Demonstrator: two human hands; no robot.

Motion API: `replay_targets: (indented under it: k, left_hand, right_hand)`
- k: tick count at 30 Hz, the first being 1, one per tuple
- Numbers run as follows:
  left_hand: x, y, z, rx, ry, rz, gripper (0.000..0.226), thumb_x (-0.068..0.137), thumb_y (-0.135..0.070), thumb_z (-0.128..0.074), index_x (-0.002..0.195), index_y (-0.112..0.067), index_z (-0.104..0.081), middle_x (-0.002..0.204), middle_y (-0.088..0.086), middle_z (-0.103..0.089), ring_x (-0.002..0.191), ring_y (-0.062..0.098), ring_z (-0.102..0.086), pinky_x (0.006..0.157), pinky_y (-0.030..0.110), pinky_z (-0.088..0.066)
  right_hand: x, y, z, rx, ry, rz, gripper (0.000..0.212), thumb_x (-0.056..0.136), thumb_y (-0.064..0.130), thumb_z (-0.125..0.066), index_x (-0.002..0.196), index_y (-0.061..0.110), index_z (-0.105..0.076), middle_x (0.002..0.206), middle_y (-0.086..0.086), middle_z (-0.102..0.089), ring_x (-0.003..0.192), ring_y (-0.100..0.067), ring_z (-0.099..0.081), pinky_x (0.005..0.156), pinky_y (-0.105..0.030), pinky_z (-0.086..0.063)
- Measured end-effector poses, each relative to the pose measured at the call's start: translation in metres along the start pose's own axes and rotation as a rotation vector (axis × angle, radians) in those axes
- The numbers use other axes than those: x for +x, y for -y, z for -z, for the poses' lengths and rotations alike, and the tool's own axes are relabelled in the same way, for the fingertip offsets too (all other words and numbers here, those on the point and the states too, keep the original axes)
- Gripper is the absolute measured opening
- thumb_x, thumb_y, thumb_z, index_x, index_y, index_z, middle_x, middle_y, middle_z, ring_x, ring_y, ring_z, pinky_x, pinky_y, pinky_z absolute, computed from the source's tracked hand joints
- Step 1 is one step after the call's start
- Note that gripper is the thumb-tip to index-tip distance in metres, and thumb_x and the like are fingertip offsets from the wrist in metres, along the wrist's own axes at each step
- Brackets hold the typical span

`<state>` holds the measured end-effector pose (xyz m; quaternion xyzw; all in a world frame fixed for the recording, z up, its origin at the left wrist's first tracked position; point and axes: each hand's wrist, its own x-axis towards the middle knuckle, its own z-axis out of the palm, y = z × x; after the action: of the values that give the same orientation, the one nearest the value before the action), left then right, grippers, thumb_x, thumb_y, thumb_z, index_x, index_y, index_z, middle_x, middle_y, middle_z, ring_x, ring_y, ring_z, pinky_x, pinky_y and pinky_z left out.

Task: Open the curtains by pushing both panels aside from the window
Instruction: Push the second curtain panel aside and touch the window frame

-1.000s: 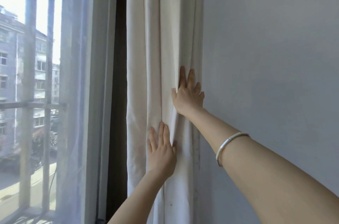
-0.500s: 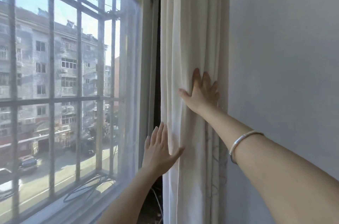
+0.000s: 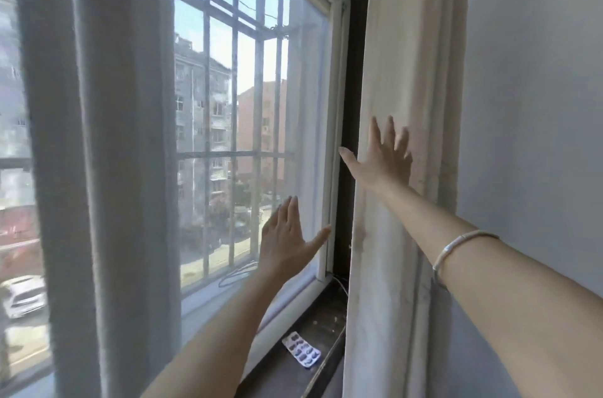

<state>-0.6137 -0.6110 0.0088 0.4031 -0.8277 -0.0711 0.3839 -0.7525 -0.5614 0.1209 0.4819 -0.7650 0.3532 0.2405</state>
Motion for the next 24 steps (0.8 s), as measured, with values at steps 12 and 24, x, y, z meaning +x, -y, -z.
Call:
replay_targets:
  k: [12,24]
  left_hand:
    - [-0.112,0.053,0.152,0.107,-0.165,0.118,0.080,0.083,-0.058,-0.044,0.142,-0.012,-0.017,0.152,0.009,-0.024,0.138,0.028,-0.023,0.111,0.044,-0.022]
    - [-0.239,0.084,0.283,0.371,-0.386,0.385,0.078,0.084,-0.053,-0.048,0.140,-0.007,-0.019,0.147,0.016,-0.029,0.134,0.030,-0.028,0.109,0.045,-0.026]
  right_hand:
    - [-0.104,0.141,0.042,0.186,0.133,0.154,0.076,0.088,0.055,-0.036,0.146,0.020,0.000,0.156,-0.005,-0.002,0.142,-0.034,0.001,0.113,-0.049,-0.011]
    - [-0.185,0.266,0.057,0.512,0.306,0.458,0.077,0.088,0.054,-0.036,0.146,0.017,-0.002,0.154,-0.010,-0.014,0.141,-0.034,-0.010,0.110,-0.050,-0.020]
